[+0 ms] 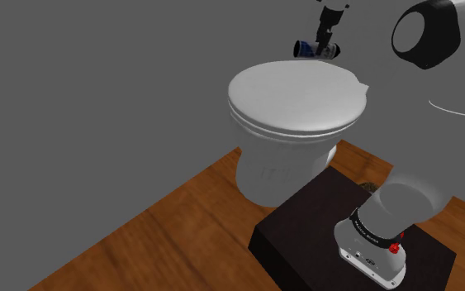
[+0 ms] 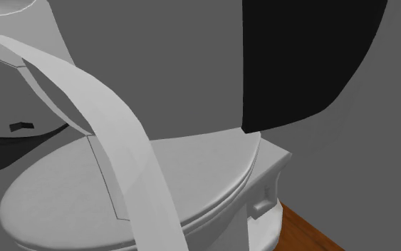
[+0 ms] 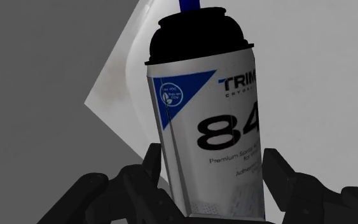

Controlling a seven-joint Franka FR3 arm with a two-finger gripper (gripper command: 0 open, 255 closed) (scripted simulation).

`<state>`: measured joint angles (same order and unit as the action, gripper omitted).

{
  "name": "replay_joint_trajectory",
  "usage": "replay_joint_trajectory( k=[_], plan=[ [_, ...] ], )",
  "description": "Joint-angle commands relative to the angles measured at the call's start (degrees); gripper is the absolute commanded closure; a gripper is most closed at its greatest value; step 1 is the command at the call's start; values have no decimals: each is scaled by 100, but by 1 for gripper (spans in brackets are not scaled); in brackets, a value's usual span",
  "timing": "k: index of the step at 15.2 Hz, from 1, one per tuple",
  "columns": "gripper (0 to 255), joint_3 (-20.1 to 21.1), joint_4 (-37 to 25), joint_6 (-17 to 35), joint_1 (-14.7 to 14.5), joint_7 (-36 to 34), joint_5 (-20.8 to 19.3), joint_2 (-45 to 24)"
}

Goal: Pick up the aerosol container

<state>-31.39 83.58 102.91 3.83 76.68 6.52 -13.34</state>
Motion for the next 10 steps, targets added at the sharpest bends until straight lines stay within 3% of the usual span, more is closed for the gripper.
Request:
replay_joint_trajectory(
  k=[1, 10],
  plan=[
    [255, -6, -176, -158, 21, 7, 11, -18],
    [255, -22, -977, -794, 143, 45, 114, -204]
  ],
)
